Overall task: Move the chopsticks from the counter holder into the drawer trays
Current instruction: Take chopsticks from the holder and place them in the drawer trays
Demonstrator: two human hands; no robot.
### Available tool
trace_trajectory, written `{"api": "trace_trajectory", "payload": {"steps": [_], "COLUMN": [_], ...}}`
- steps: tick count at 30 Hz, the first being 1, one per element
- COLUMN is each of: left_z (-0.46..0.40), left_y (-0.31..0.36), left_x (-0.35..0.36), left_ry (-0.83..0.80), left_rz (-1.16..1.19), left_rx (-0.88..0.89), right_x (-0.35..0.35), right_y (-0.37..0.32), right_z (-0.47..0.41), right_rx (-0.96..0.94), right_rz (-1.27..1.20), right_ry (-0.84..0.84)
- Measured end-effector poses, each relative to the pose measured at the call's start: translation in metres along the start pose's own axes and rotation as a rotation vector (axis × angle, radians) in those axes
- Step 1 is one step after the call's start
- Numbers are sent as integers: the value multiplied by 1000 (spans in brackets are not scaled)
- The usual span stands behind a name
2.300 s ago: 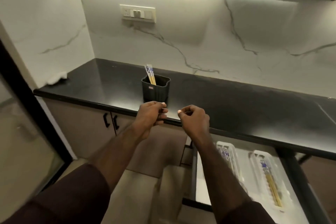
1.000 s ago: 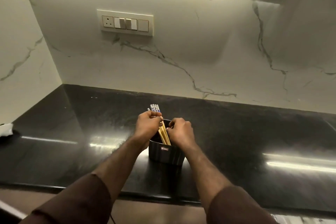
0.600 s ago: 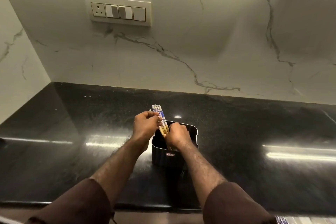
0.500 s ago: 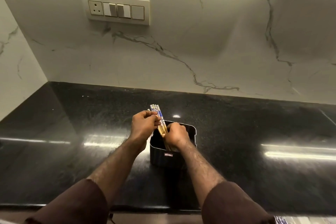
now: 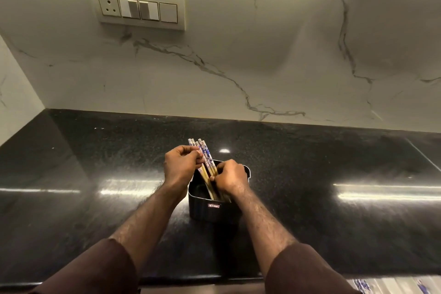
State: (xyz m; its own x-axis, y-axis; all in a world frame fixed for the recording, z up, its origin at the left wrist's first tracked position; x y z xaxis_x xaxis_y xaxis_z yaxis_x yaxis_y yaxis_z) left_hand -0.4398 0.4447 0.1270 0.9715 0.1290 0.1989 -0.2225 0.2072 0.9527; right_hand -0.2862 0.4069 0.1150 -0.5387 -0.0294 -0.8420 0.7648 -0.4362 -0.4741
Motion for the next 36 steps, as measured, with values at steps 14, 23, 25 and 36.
{"api": "trace_trajectory", "payload": {"steps": [14,23,25,36], "left_z": [14,19,25,114], "left_y": [32,99,106,71], "left_x": [52,80,89,159], "left_ry": [-484,-446,-464,-626], "left_rz": [58,363,365,268], "left_rx": [91,126,132,91], "right_x": [-40,-64,-69,-95], "right_y": [-7,23,31,130], "right_z": [17,48,61,138], "right_rx": [-141,-177,-169,-66], "right_rz": [-494,-705,-763,-991], "right_ry": [-125,-218,-248,-419]}}
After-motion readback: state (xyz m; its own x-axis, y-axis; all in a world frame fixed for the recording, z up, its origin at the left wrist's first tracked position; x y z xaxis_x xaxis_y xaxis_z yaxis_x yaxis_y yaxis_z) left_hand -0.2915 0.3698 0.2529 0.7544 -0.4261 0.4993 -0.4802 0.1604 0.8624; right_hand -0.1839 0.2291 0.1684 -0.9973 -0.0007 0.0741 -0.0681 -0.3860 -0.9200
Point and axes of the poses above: each hand's wrist, its own z-axis away from the middle knuckle, its own x-axis out of the palm, y = z × x, the point moved 8 cm from there along -z, towards the middle knuckle, and after that the axes turned 7 degrees about z, right-handed, at the moved point
